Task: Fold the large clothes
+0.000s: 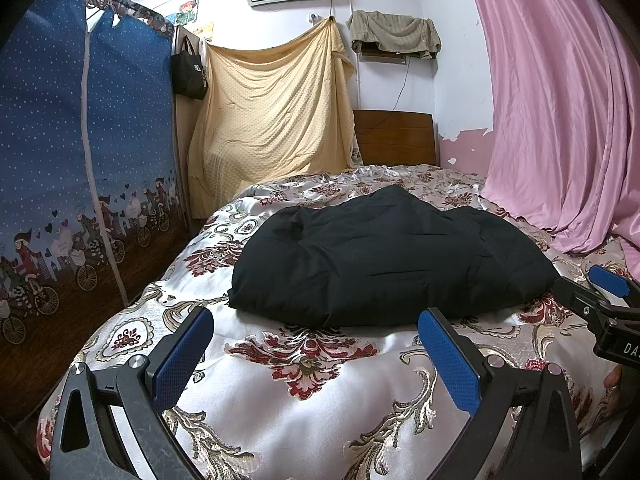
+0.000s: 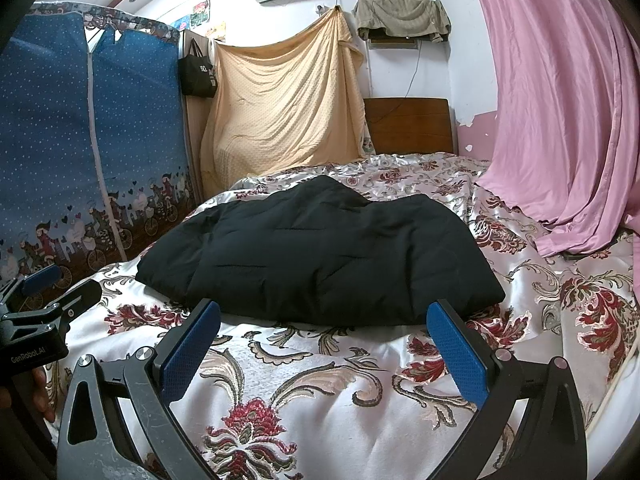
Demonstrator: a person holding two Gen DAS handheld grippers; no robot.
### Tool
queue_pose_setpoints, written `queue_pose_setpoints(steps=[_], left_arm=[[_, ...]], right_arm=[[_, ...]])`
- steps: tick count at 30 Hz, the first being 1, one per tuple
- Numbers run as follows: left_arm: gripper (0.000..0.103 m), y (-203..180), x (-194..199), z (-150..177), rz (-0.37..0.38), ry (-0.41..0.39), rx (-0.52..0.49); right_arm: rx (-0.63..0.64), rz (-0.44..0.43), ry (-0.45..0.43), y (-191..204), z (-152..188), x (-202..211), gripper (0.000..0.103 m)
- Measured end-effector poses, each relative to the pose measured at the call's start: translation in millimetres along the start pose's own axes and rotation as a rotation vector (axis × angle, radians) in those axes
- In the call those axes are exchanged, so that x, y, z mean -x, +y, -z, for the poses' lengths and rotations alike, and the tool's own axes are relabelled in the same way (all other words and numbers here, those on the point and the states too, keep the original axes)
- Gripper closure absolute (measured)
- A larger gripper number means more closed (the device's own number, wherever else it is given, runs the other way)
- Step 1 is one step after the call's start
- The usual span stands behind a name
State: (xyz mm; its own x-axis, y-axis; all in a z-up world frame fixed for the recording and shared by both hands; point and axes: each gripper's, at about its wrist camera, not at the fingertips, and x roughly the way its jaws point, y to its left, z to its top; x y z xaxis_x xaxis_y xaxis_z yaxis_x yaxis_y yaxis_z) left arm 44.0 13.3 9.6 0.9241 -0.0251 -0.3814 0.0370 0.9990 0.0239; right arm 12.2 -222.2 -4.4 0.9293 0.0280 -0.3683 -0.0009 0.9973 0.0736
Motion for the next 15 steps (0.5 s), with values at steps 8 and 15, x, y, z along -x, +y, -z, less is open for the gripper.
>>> queue_pose_setpoints(steps=[8, 15], left_arm=[[0.0, 0.0, 0.1, 0.3, 0.0, 0.0, 0.0], [0.0, -0.8, 0.1, 0.6, 0.0, 0.0, 0.001]], right_arm=[[0.0, 0.0, 0.001, 0.8, -0.1, 0.2, 0.002], [-0.001, 0.001, 0.0, 1.9, -0.3, 0.5, 0.002]])
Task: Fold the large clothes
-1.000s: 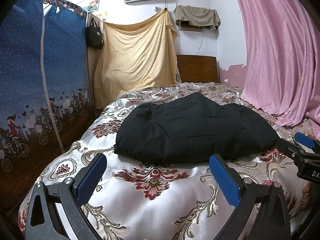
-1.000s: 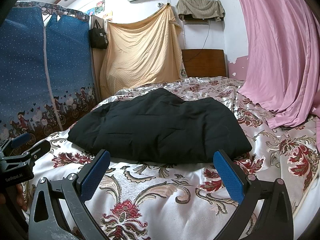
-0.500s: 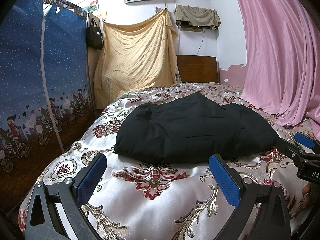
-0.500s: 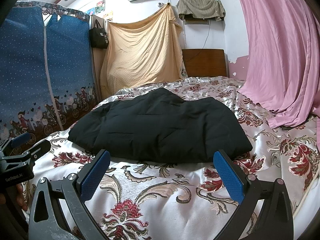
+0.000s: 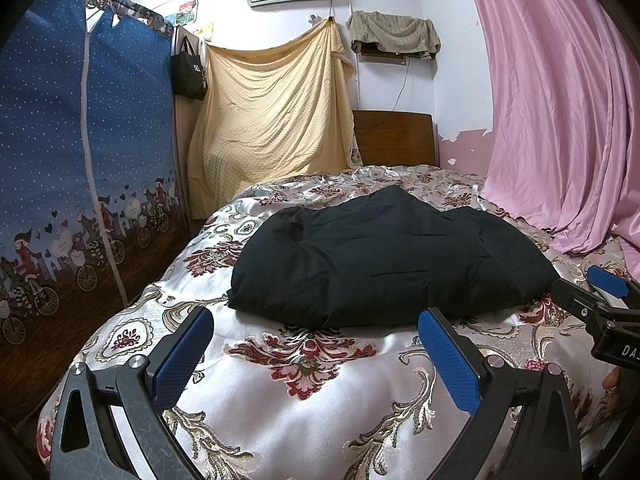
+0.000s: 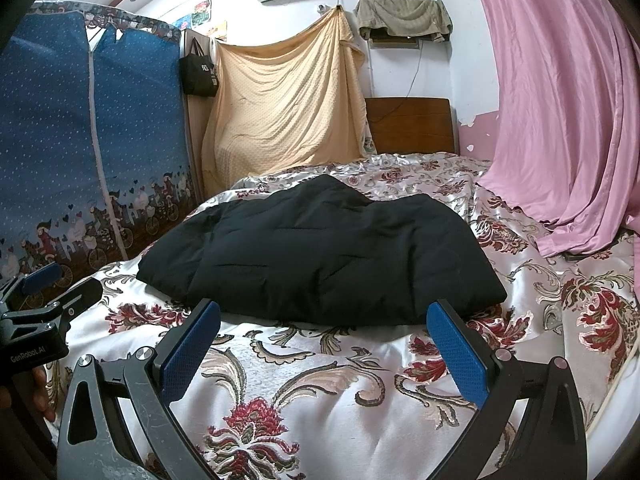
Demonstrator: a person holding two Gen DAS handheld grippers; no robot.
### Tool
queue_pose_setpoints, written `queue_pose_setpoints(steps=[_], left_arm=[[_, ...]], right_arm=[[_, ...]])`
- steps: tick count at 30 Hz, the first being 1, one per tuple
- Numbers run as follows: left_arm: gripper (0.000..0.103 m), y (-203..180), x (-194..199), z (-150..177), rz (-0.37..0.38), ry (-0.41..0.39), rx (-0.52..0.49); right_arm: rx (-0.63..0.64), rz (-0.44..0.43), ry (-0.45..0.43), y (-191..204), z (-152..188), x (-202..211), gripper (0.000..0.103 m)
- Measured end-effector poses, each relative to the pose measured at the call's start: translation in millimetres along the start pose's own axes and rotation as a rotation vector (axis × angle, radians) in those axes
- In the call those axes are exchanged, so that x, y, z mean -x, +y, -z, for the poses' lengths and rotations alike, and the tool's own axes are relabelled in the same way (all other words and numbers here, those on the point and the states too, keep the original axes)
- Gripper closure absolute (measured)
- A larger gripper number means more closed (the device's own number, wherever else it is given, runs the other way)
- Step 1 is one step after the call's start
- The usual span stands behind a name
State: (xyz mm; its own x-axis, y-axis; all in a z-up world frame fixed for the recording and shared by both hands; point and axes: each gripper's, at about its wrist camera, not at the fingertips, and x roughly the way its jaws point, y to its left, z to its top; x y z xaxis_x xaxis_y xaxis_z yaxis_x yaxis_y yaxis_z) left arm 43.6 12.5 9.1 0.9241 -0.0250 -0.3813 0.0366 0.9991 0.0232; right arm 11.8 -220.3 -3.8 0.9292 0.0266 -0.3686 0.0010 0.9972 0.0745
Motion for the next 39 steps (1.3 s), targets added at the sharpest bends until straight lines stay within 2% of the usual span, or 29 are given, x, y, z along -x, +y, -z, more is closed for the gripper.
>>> queue_pose_setpoints(steps=[4, 9, 14, 39], left_arm=[[0.0, 1.8, 2.2, -0.9, 0.004, 0.002, 0.005], [0.0, 3.2, 7.0, -3.4, -0.048, -0.019, 0.0], [0.0, 4.0, 8.7, -3.2, -0.027, -0.023, 0.007], [0.0, 1.5, 7.4, 2.9, -0.055, -0.032, 0.003]], right_arm=[[0.0, 0.0, 0.0, 0.0, 0.0, 0.0, 0.002], [0.0, 0.0, 0.001, 0.4, 0.5, -0.7, 0.002], [0.0, 0.001, 0.0, 1.1, 0.3, -0.2, 0.002], [0.001, -0.001, 0.005, 3.5, 1.2, -0.1, 0.002]])
